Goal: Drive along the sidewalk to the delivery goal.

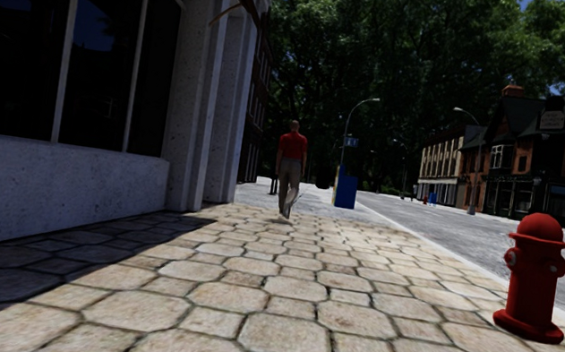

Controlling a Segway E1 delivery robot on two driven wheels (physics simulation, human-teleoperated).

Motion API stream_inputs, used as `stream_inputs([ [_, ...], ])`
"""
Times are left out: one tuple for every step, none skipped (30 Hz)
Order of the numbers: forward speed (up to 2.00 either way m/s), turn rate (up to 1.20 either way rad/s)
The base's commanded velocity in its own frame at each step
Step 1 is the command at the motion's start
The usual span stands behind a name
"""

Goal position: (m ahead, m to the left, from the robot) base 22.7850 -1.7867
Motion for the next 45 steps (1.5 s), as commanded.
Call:
stream_inputs([
  [2.0,0.0],
  [2.0,0.0],
  [2.0,0.0],
  [2.0,0.0],
  [2.0,0.0],
  [2.0,0.0],
  [2.0,0.0],
  [2.0,0.0],
  [2.0,0.0],
  [2.0,0.0],
  [2.0,0.0],
  [2.0,0.0],
  [2.0,0.0],
  [2.0,0.0],
  [2.0,0.0],
  [2.0,0.0],
  [2.0,-0.03],
  [2.0,-0.03],
  [2.0,-0.15],
  [2.0,-0.22],
  [2.0,-0.29],
  [2.0,-0.35],
  [2.0,-0.35],
  [2.0,-0.38],
  [2.0,-0.39],
  [2.0,-0.39],
  [2.0,-0.39],
  [2.0,-0.39],
  [2.0,-0.39],
  [2.0,-0.39],
  [2.0,-0.38],
  [2.0,-0.22],
  [2.0,-0.22],
  [2.0,0.0],
  [2.0,0.0],
  [2.0,0.0],
  [2.0,0.0],
  [2.0,0.0],
  [2.0,0.0],
  [2.0,0.0],
  [2.0,0.0],
  [2.0,0.0],
  [2.0,0.0],
  [2.0,0.0],
  [2.0,0.0],
])
